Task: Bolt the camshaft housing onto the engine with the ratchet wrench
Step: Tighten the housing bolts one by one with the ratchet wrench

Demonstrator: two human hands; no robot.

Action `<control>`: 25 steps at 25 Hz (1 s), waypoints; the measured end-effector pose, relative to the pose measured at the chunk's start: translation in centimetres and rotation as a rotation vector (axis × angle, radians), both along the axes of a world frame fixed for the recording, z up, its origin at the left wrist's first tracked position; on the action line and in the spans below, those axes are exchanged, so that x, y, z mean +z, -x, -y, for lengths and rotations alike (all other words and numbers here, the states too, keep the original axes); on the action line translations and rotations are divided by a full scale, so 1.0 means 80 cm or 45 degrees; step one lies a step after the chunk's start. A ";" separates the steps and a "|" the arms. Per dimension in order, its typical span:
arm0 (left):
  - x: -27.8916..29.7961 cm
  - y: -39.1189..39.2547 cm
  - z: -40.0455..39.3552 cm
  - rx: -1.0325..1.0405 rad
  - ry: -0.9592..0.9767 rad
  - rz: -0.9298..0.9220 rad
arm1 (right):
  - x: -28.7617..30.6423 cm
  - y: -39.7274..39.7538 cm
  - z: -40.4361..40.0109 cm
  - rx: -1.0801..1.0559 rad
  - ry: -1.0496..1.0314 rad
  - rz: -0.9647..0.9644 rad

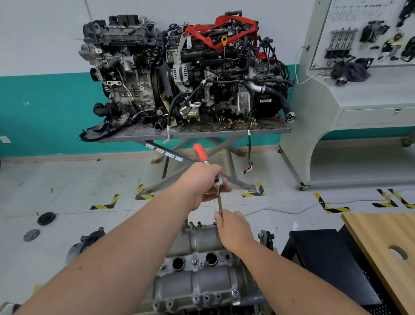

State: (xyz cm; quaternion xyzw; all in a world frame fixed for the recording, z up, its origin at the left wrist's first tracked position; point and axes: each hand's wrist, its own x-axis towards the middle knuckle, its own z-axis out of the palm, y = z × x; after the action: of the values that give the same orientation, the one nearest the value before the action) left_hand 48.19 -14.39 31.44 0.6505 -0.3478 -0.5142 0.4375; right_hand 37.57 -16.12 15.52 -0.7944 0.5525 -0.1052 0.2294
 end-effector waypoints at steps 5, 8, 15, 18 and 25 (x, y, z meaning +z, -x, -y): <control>0.024 0.011 0.003 -0.528 0.207 1.404 | 0.002 0.001 -0.002 0.008 0.008 0.024; -0.002 0.018 -0.010 -0.690 0.585 2.002 | 0.004 0.001 -0.002 -0.017 -0.006 0.051; -0.066 0.018 -0.039 0.043 0.888 0.709 | 0.003 -0.003 0.000 -0.048 -0.032 0.055; -0.061 0.047 -0.035 0.468 0.675 -0.143 | 0.003 -0.003 0.001 -0.039 -0.032 0.016; -0.031 0.015 -0.008 0.364 0.181 -0.467 | 0.003 -0.001 0.002 -0.009 -0.046 0.008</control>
State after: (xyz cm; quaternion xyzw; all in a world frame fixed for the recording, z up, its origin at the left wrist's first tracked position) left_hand 47.02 -13.75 28.92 0.5564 -0.2021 -0.5309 0.6064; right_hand 37.66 -16.26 15.80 -0.7878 0.5564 -0.0985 0.2449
